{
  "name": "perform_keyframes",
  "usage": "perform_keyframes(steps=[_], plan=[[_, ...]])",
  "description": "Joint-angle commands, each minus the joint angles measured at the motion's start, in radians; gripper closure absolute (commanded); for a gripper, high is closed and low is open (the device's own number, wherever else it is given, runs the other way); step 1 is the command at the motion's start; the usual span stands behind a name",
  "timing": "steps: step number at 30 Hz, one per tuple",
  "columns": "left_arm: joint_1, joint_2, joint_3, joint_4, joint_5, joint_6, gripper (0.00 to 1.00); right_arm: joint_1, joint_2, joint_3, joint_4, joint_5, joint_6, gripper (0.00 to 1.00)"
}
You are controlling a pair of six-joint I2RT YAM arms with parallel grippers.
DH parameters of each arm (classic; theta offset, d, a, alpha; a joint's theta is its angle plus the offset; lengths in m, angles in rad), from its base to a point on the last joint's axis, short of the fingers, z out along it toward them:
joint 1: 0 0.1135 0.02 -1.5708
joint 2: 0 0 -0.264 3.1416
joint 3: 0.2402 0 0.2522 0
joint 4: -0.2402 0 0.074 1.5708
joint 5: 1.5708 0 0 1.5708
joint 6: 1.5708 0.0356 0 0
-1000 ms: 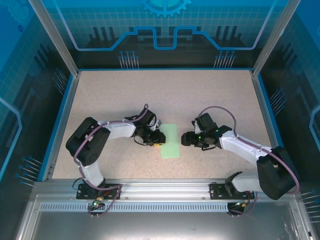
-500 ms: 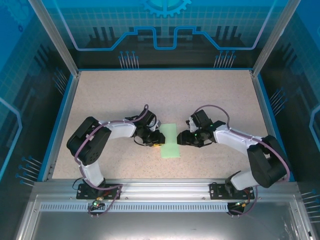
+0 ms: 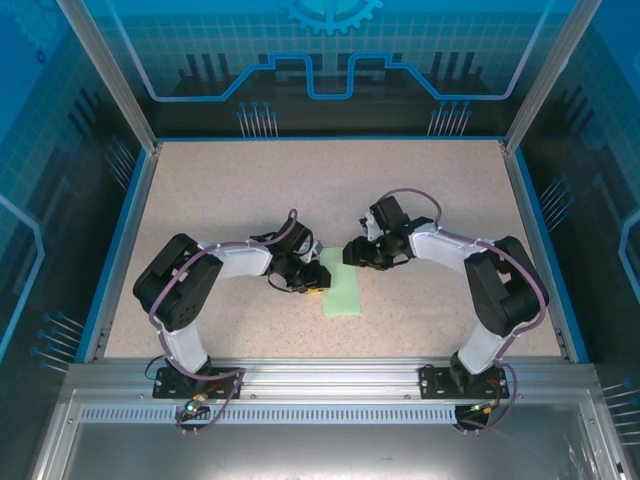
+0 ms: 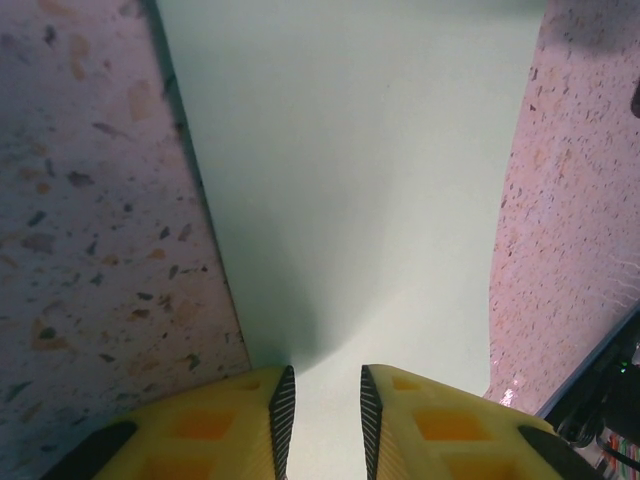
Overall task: Fold a paper plane with a square sheet of paper (fold left side to right side)
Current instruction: Fold the triangle a second time at the center of the table.
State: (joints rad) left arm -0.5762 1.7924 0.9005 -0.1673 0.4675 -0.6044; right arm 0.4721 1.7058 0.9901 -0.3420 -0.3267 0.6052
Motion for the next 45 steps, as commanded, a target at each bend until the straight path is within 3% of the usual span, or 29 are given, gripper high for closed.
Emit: perform_keyframes(steps=[1, 13, 22, 45], plan=[[-0.016, 0.005, -0.022, -0.011, -0.024, -0.017, 0.72, 0.004, -0.009, -0.008, -0.042, -0.034, 0.016, 0.46], [-0.017, 0.007, -0.017, -0.017, -0.028, -0.011, 0.72, 0.047, -0.126, -0.18, -0.06, -0.072, 0.076, 0.47], [-0.016, 0.007, -0.015, -0.021, -0.031, -0.009, 0.72, 0.111, -0.14, -0.217, -0.045, -0.062, 0.135, 0.49], [-0.017, 0.012, -0.018, -0.018, -0.033, -0.008, 0.72, 0.143, -0.121, -0.214, -0.025, -0.067, 0.16, 0.49]])
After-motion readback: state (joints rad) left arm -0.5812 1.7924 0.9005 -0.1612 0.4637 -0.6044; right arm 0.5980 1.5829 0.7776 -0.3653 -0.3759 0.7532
